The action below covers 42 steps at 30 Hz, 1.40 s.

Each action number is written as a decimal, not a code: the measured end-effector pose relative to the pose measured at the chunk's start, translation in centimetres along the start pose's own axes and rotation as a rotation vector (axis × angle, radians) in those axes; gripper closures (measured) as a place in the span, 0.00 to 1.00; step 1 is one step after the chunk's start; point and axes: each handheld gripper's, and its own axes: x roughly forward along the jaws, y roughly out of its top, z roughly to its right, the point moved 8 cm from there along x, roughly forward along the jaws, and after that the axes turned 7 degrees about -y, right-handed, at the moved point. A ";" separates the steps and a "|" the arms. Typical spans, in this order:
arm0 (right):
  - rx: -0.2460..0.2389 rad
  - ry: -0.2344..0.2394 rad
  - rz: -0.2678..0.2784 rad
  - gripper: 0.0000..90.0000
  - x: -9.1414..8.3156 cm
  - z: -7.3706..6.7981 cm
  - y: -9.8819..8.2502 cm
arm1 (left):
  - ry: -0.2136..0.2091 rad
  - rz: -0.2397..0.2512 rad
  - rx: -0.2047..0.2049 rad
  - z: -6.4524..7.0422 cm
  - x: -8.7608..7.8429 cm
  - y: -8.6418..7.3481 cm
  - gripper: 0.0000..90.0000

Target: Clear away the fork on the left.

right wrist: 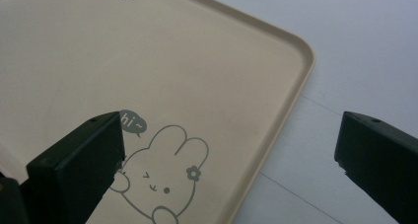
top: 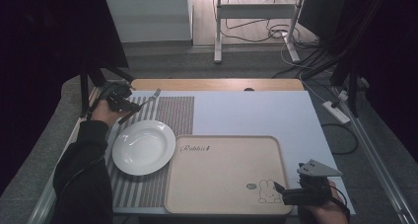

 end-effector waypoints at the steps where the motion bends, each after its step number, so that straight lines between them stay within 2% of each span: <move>1: 0.001 -0.001 0.000 0.00 0.0 0.0 0.0 | -0.004 0.005 0.001 0.3 -0.2 -0.1 0.87; 3: 0.000 -0.001 -0.002 0.00 0.0 0.0 0.0 | -0.010 0.017 0.014 0.9 -0.5 -0.2 0.87; 9: -0.001 0.000 -0.002 0.00 0.0 0.0 0.0 | -0.047 0.049 -0.001 2.8 -0.8 -0.9 0.87; 12: -0.002 0.001 -0.001 0.00 0.0 0.0 0.0 | -0.049 0.056 -0.001 3.6 -0.8 -1.4 0.87; 19: -0.003 0.000 -0.002 0.00 0.0 -0.1 0.0 | -0.049 0.057 0.002 5.3 -0.8 -2.6 0.87; 25: -0.004 0.000 -0.001 0.00 0.0 -0.1 0.0 | -0.069 0.065 -0.005 7.1 -0.5 -3.5 0.87; 32: -0.003 0.001 -0.003 0.00 0.1 -0.1 0.0 | -0.097 0.067 0.016 9.3 -0.1 -4.4 0.87; 37: -0.007 -0.001 -0.001 0.00 0.1 -0.1 0.1 | -0.098 0.062 0.035 11.1 -0.1 -4.9 0.87; 42: -0.009 0.001 0.001 0.00 0.0 -0.1 0.1 | -0.103 0.071 0.031 12.7 -0.4 -5.4 0.87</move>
